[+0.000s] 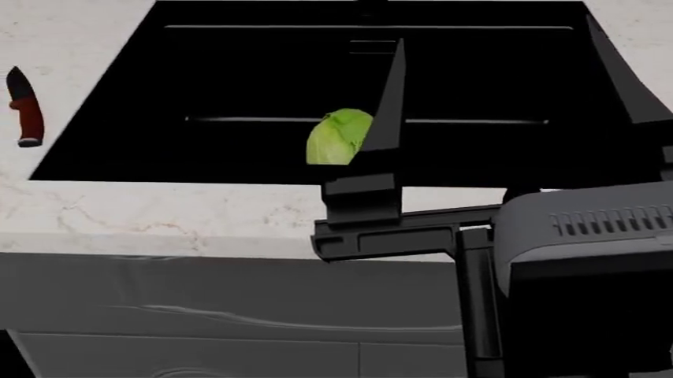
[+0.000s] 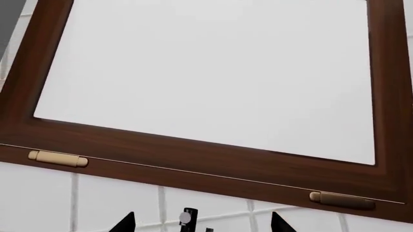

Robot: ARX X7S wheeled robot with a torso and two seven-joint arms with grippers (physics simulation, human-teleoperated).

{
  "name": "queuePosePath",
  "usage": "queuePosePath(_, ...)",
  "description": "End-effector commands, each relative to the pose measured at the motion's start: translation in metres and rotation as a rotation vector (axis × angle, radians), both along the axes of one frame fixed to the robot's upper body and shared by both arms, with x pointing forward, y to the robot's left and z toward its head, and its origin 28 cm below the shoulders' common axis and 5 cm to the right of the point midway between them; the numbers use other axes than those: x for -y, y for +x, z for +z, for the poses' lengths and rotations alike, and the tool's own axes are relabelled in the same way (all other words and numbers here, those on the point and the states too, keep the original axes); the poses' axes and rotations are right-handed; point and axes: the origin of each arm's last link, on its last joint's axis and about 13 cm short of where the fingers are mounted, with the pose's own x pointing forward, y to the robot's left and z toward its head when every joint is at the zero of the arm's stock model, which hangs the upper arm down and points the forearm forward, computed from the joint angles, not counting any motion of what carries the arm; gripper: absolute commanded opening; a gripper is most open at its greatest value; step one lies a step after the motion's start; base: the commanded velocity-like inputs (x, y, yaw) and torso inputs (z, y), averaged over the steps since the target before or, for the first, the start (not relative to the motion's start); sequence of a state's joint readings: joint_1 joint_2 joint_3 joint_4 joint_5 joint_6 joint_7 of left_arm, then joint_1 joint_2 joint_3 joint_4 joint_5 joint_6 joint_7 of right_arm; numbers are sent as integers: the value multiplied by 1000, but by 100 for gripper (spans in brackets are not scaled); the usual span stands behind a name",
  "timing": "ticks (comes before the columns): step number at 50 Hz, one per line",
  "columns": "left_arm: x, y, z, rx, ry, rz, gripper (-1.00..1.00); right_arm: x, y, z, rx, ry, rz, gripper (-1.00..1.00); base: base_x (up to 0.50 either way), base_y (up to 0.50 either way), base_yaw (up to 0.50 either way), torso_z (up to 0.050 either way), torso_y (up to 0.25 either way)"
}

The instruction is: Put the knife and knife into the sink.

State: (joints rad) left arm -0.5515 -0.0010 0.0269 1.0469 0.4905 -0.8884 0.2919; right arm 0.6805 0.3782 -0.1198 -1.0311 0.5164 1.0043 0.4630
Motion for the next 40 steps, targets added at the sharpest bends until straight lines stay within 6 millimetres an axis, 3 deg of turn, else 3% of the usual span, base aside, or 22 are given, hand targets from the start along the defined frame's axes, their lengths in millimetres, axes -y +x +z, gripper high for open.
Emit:
queuePosePath(1,1,0,1,1,0,-3,100,1,-1,-1,1,0,-1,100,0,242,0,0,0)
queuePosePath(40,-2,0,1,5,-1,5,100,1,-2,1,5,-2,-5,100,0,243,0,0,0)
